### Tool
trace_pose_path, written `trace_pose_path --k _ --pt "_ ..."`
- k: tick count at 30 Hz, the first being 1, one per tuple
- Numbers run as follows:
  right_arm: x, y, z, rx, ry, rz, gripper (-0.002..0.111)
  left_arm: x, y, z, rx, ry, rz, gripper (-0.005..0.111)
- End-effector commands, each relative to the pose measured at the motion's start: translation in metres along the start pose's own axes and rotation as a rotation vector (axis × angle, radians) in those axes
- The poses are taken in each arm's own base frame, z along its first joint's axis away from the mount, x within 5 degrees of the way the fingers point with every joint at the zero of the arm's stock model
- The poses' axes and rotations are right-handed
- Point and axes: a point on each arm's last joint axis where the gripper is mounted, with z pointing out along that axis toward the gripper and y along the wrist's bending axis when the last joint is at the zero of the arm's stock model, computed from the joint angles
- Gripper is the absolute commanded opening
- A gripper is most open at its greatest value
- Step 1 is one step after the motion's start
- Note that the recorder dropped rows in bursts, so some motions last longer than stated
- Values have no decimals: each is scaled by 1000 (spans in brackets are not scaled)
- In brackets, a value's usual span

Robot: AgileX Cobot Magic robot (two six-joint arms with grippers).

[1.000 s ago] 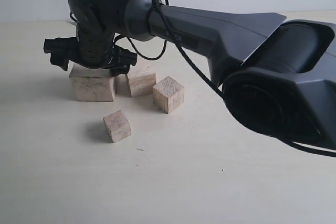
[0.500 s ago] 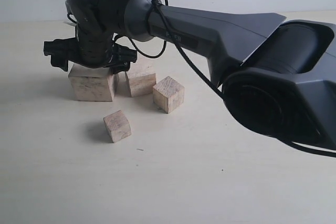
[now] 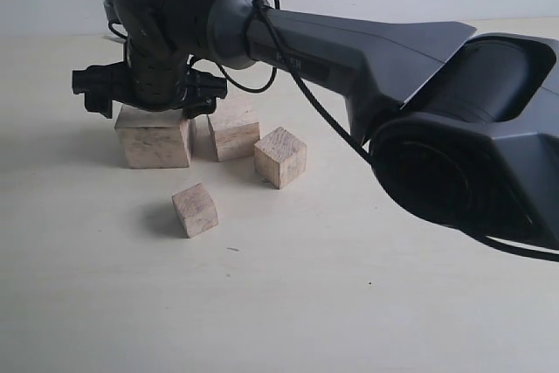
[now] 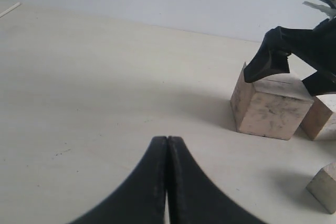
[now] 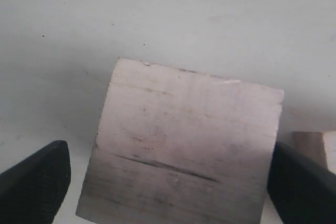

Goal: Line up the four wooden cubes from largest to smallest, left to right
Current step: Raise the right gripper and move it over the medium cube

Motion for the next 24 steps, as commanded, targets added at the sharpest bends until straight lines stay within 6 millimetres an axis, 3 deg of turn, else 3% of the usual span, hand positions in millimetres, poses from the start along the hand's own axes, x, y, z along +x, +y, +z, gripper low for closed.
trace_pose_path --k 1,6,13,18,21,24 --pt "-7 3 -9 -19 -37 -20 94 0 0 0 1 -9 -2 0" --pt "-15 4 -26 -4 -74 -45 94 0 0 0 1 -9 -2 0" --pt "-29 2 -76 51 -110 -116 94 0 0 0 1 -9 -2 0" --pt "-22 6 -107 -5 27 -253 93 0 0 0 1 -9 -2 0" --pt "-18 0 -120 45 88 -312 93 0 0 0 1 -9 -2 0" --pt "-26 -7 -129 99 51 -374 93 0 0 0 1 -9 -2 0"
